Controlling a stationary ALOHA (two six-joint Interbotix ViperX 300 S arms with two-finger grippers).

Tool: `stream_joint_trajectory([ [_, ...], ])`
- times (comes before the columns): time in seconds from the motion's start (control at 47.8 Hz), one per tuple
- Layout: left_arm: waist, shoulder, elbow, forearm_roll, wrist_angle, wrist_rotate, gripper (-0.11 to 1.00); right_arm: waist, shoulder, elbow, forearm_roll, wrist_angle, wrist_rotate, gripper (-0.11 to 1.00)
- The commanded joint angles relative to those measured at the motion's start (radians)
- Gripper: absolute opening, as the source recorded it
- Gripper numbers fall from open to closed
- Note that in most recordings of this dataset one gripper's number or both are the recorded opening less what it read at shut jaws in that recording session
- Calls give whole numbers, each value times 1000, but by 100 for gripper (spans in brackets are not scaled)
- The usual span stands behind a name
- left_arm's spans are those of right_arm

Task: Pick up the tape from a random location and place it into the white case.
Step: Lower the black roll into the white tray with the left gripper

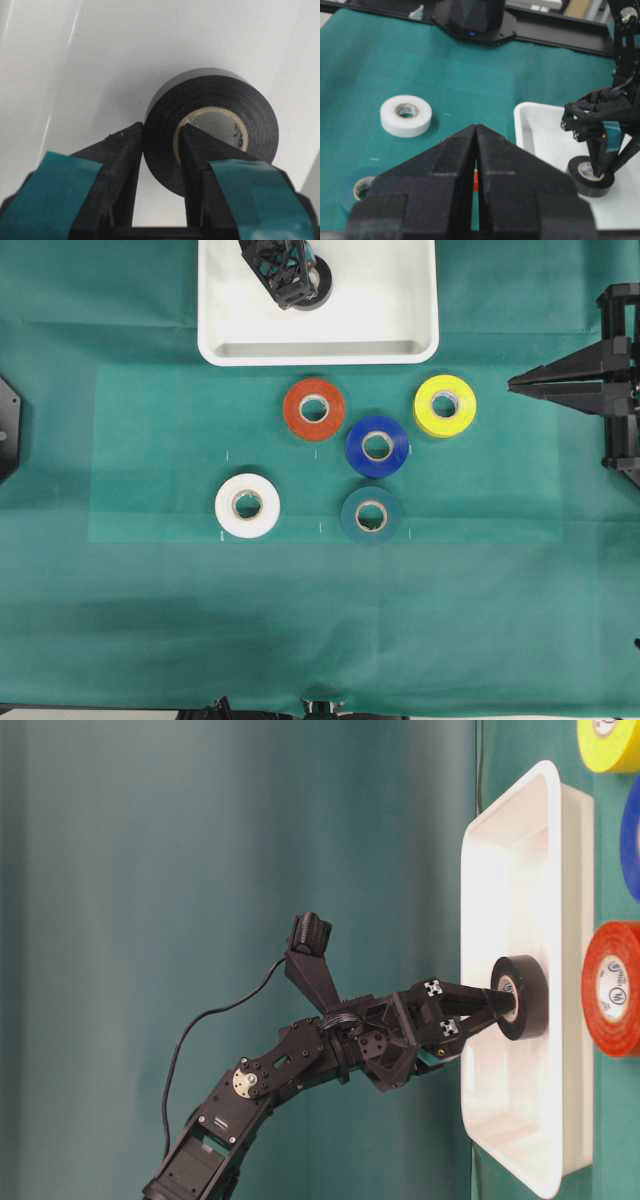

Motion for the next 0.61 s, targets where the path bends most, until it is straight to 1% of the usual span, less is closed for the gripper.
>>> stream_joint_trajectory([
  [0.0,3,-20,2,2,-6,0,19,-2,8,-25,-2,-5,2,0],
  [0.23,-11,-21,3,0,-6,5,19,0,6,-25,-2,-5,0,0],
  [0.272,-11,-21,3,0,-6,5,21,0,6,-25,-2,-5,2,0],
  [0.293,-11,-23,3,0,-6,5,24,0,6,-25,-2,-5,0,0],
  [0.335,-9,-23,3,0,-6,5,34,0,6,-25,-2,-5,0,0],
  [0.356,-11,-25,3,0,-6,5,42,0,8,-26,-2,-5,0,0],
  [0.44,-11,-29,8,0,0,2,68,0,6,-26,-2,-5,2,0],
  [0.523,-9,-31,11,2,6,2,90,0,6,-26,-2,-5,2,0],
  [0.586,-9,-32,14,0,11,2,98,0,6,-25,-2,-5,0,0],
])
